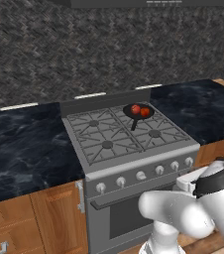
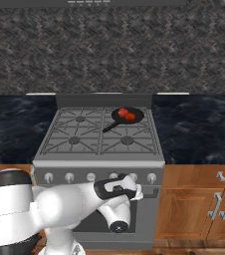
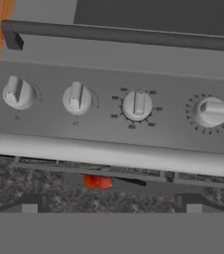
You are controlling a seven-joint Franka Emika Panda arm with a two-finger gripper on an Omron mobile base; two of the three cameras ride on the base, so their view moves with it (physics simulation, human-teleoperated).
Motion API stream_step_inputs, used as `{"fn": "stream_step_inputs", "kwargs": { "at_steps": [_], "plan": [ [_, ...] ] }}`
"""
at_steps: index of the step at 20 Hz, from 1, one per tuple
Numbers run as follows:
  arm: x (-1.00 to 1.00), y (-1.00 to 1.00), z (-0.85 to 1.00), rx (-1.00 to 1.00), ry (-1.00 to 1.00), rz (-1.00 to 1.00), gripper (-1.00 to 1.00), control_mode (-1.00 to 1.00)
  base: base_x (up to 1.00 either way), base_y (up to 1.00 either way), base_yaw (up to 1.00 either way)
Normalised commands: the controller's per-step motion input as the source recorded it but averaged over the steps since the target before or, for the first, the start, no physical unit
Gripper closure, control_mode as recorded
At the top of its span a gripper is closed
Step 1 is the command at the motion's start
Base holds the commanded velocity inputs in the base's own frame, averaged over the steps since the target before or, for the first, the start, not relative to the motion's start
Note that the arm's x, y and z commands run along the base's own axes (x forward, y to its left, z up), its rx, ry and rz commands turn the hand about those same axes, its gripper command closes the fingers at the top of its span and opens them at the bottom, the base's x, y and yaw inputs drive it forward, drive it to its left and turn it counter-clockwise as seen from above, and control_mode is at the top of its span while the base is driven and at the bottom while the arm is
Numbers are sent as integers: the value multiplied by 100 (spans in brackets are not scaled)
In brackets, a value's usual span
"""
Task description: Place the pan on the rear right burner on the stove. Then place the tomato and the onion in the pan and turn on the rear right burner.
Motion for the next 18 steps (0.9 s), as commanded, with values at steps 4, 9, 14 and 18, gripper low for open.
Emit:
{"fn": "stream_step_inputs", "kwargs": {
  "at_steps": [4,9,14,18],
  "plan": [
    [11,0,-11,0,1,0,-100,-100,0,0,0],
    [10,0,-13,0,1,0,-100,-100,0,0,0],
    [7,0,-10,0,0,0,-100,-100,0,0,0],
    [9,-6,-9,0,0,0,-100,-100,0,0,0]
  ]
}}
